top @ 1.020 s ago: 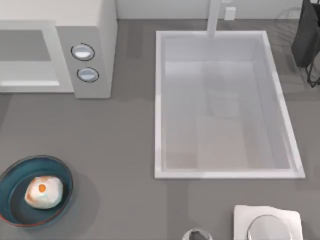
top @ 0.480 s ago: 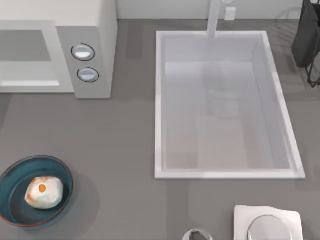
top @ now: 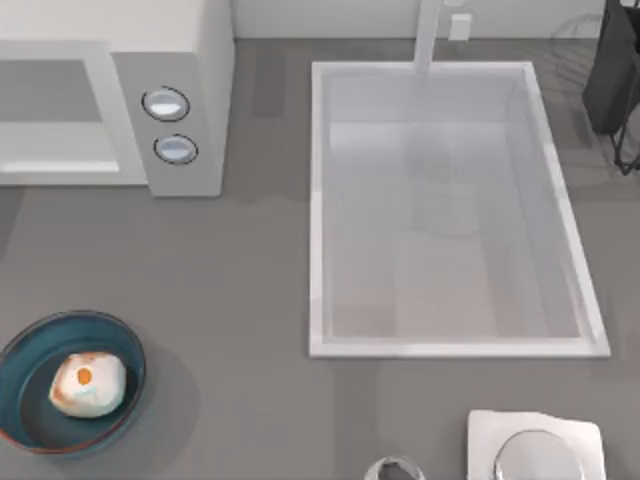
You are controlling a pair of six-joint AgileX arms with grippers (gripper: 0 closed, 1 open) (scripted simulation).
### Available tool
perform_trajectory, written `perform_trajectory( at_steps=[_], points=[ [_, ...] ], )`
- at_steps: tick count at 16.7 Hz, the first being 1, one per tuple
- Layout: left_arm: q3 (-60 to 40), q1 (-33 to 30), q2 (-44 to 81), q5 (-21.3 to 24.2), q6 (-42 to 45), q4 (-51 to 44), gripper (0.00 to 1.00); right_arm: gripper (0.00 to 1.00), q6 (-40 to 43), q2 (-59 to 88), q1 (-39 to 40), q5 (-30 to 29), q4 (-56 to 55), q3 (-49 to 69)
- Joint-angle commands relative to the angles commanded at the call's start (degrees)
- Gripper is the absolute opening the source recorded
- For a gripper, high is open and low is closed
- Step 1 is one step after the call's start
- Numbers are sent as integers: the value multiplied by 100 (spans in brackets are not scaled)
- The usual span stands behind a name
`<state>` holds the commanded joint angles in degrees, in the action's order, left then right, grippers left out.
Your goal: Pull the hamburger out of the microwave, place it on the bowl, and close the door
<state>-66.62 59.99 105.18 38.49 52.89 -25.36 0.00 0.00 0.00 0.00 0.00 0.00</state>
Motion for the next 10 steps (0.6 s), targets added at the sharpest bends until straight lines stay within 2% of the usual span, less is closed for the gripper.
perform_trajectory(
  at_steps=[3,10],
  points=[
    [314,13,158,7,11,387,0,100,0,0,0,0,0,0],
    [540,-146,-78,-56,-138,514,0,100,0,0,0,0,0,0]
  ],
)
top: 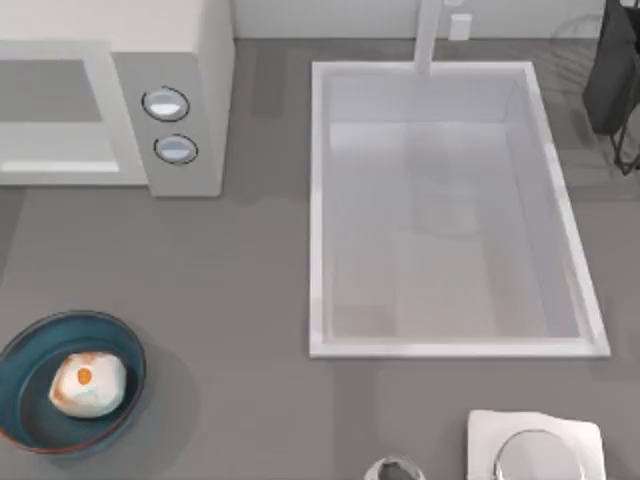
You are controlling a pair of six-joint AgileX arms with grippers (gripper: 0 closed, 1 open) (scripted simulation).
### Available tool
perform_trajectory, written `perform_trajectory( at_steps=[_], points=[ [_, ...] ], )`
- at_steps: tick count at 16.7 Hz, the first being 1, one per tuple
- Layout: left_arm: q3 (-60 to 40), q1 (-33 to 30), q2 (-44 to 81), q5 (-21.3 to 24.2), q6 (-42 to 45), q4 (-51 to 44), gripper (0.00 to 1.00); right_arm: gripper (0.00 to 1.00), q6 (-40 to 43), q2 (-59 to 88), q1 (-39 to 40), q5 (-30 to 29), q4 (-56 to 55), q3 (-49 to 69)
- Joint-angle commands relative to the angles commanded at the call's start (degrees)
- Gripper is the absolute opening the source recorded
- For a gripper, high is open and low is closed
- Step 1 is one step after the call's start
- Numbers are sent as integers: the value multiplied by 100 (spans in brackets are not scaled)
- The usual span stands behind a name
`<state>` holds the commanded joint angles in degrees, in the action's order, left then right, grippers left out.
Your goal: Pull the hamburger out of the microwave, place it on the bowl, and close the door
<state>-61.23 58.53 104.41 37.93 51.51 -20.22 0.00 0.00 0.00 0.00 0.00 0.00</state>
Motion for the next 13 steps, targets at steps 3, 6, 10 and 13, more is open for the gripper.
perform_trajectory(
  at_steps=[3,6,10,13],
  points=[
    [748,-329,-604,-169,-361,329,0,100,0,0,0,0,0,0],
    [1611,-661,-1260,-350,-752,697,0,100,0,0,0,0,0,0],
    [1954,-880,-1572,-438,-971,913,0,100,0,0,0,0,0,0],
    [1973,-862,-1564,-428,-984,899,0,100,0,0,0,0,0,0]
  ],
)
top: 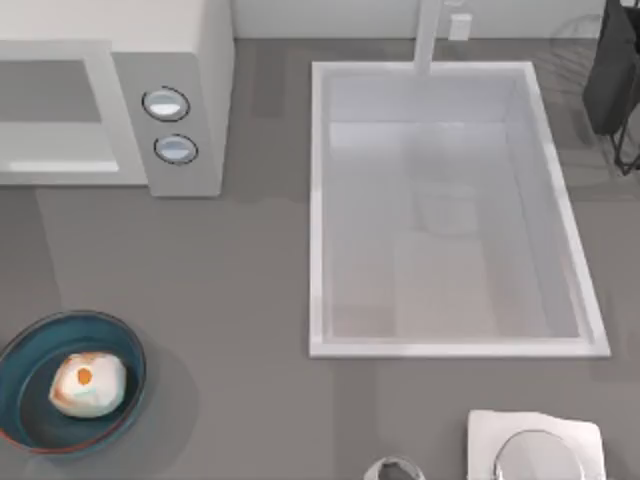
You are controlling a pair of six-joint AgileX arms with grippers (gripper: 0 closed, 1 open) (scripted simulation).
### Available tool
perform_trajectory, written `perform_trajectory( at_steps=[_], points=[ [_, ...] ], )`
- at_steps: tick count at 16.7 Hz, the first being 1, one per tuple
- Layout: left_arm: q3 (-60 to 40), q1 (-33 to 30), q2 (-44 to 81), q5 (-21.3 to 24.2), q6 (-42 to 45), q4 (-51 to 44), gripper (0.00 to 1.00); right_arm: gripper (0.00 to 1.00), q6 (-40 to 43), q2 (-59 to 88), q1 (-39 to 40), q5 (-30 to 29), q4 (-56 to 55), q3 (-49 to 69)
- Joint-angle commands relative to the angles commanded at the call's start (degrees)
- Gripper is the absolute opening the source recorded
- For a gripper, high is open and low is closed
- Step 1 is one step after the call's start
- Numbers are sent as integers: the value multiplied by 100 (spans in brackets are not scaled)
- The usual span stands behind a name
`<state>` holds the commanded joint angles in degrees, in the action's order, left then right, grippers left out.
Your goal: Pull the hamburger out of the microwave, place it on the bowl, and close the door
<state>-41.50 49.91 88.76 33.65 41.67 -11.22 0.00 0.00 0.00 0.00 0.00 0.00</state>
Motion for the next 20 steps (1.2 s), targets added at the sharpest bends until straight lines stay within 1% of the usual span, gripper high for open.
perform_trajectory(
  at_steps=[3,7,9,13,14,17,20],
  points=[
    [365,-389,-393,-247,-374,123,0,100,0,0,0,0,0,0],
    [1151,-1368,-1367,-781,-1264,417,0,100,0,0,0,0,0,0],
    [1462,-1701,-1694,-994,-1585,533,0,100,0,0,0,0,0,0],
    [1550,-1796,-1787,-1060,-1674,575,0,100,0,0,0,0,0,0],
    [1325,-1715,-1756,-1261,-1591,618,0,100,0,0,0,0,0,0],
    [1343,-1704,-1802,-1308,-1593,611,0,100,0,0,0,0,0,0],
    [1398,-1716,-1957,-1498,-1644,608,0,100,0,0,0,0,0,0]
  ],
)
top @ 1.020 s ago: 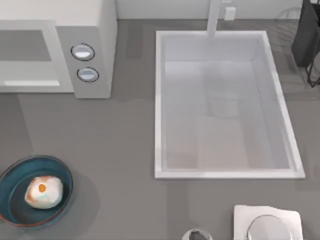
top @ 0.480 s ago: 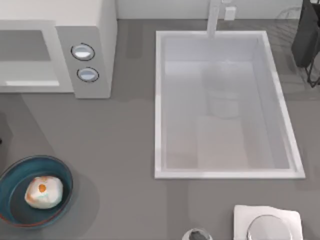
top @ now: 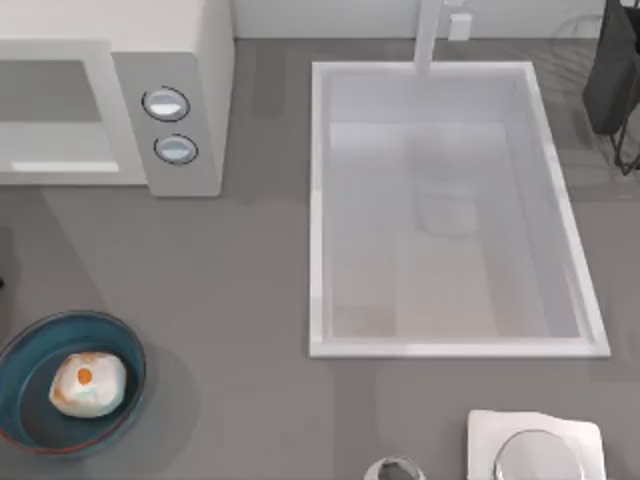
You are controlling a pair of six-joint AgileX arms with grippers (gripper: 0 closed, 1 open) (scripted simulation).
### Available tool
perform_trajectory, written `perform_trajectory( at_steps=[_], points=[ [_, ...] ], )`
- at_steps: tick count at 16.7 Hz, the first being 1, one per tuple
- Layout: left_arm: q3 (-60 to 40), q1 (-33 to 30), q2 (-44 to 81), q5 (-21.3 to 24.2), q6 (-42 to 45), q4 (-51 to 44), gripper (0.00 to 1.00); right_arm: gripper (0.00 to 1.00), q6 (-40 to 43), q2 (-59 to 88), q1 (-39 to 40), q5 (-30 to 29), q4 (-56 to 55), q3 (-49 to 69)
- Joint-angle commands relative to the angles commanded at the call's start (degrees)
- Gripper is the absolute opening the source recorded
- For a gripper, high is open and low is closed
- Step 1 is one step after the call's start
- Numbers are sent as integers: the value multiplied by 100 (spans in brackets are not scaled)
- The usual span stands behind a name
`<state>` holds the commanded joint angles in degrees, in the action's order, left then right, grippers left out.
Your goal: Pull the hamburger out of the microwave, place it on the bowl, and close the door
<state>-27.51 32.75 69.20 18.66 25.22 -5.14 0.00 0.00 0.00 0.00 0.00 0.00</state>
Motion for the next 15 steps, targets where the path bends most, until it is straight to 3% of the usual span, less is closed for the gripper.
perform_trajectory(
  at_steps=[5,11,15],
  points=[
    [173,-471,-390,-598,-413,18,0,100,0,0,0,0,0,0],
    [465,-2062,-775,-1470,-1510,14,0,100,0,0,0,0,0,0],
    [586,-2804,-912,-1771,-2004,-20,0,100,0,0,0,0,0,0]
  ],
)
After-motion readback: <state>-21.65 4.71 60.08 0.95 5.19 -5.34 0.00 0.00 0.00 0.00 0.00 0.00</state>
